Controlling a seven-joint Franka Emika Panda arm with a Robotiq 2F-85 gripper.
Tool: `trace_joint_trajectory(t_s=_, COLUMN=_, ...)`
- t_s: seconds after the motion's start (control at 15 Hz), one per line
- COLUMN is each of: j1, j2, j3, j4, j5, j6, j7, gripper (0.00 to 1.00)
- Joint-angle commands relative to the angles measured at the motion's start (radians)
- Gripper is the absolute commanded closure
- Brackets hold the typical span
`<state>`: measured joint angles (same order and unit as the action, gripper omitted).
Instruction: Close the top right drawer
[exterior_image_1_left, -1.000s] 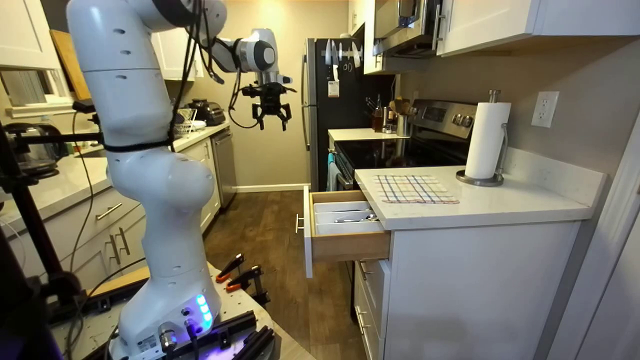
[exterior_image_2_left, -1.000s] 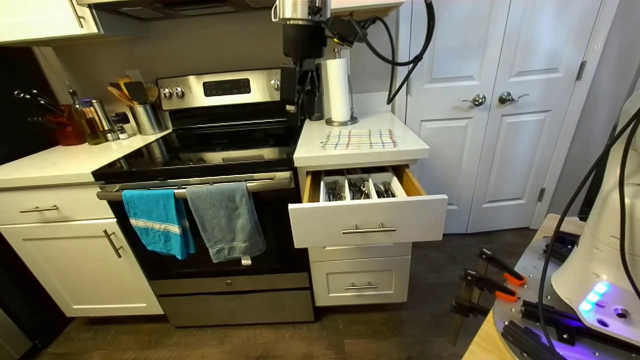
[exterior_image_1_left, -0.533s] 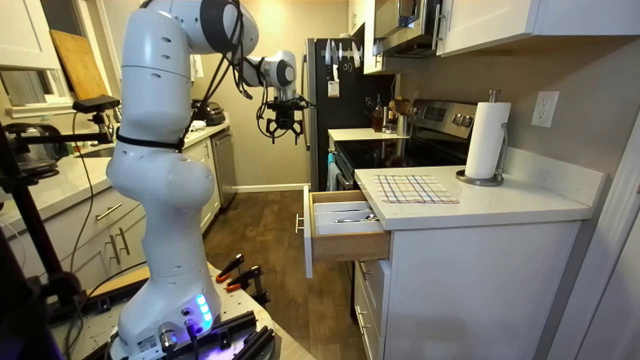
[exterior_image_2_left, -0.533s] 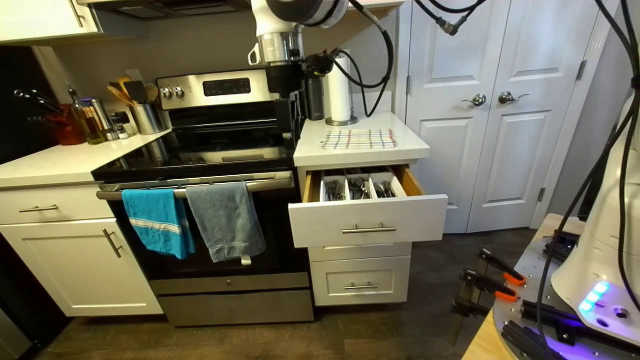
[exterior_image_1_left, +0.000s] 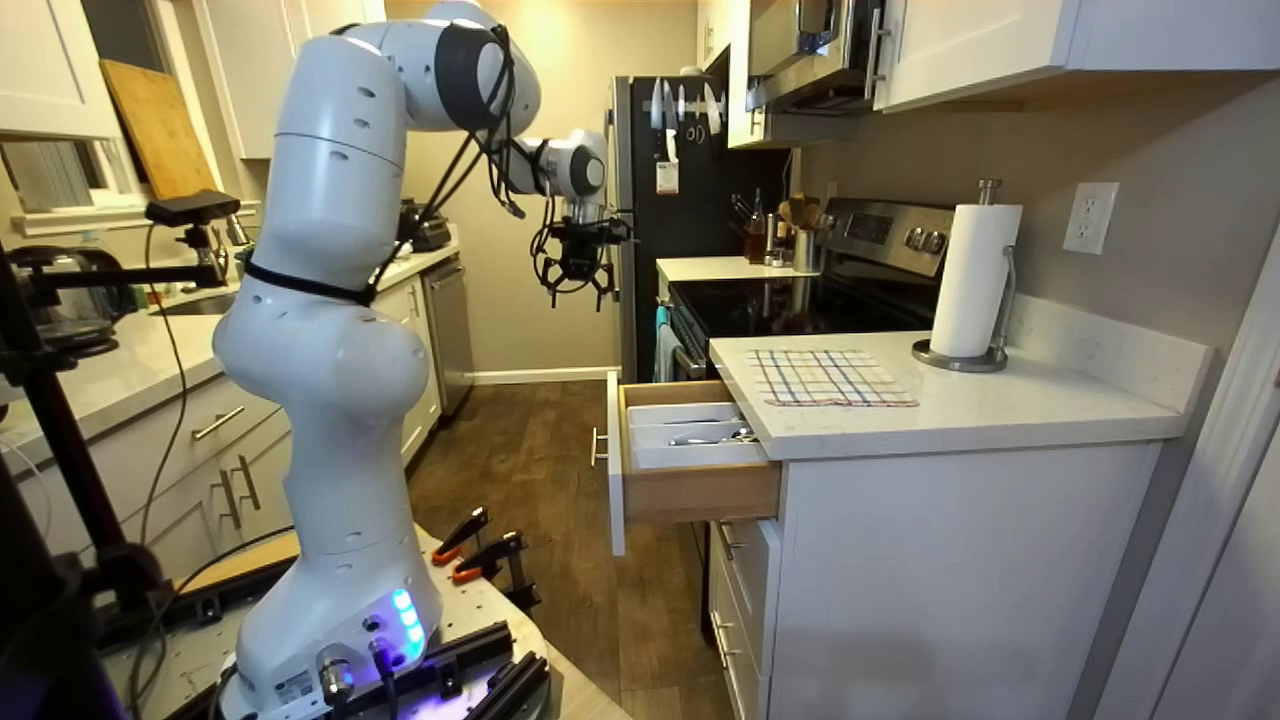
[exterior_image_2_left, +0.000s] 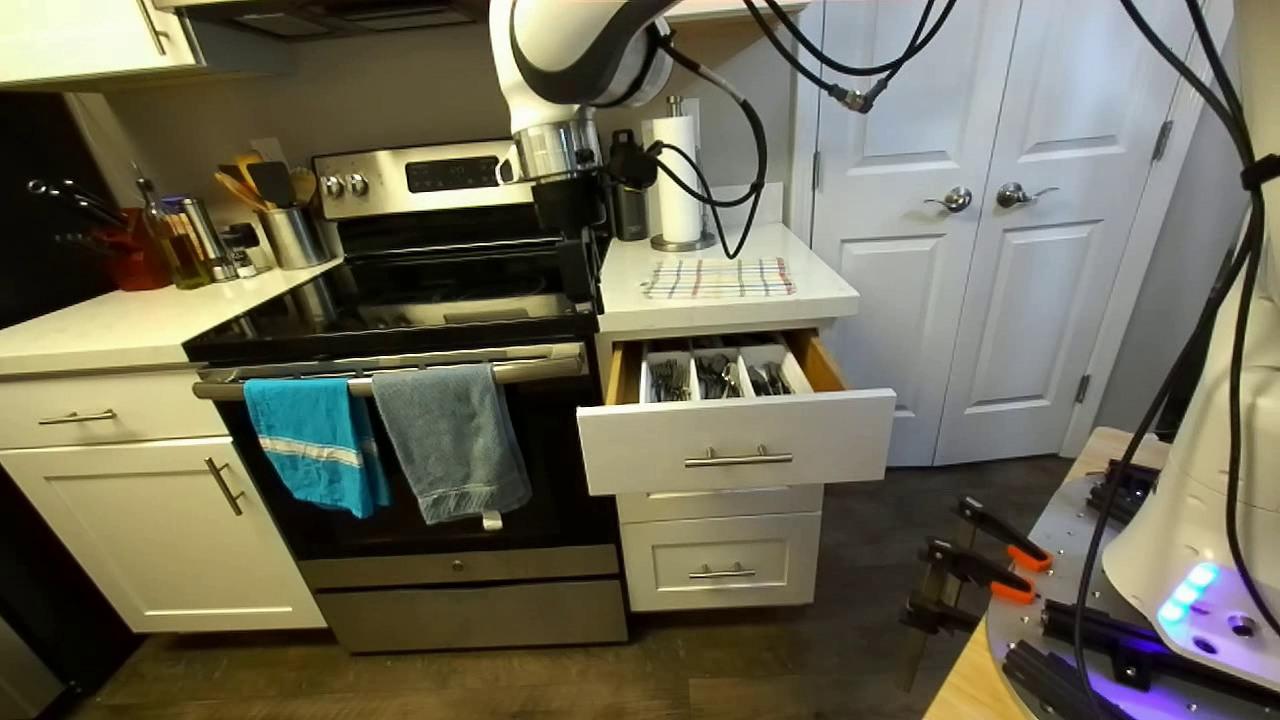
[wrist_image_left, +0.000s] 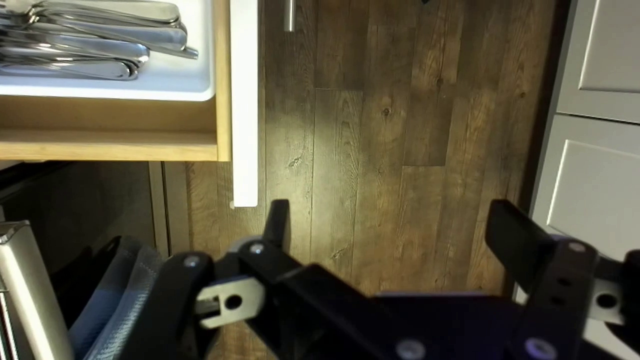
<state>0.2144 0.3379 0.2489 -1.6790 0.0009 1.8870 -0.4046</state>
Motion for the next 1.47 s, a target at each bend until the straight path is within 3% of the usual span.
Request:
trace_joint_trajectory(t_s=0.0, j1=0.0, j2=0.001, j3=0.001, j4=0.006, j5=-0.001, j6=-0.004, j7=0.002, gripper=0.0)
trace_joint_trajectory(t_s=0.6, j1=0.006, j2=0.005, j3=0.004, j4=0.006, j5=-0.003, j6=-0.003, j7=0.005, gripper=0.0)
trace_joint_trajectory(t_s=1.4, j1=0.08, j2=0.145, j3=0.013, j4=-0.018, j5=-0.04, j6=0.047, j7=0.016, gripper=0.0)
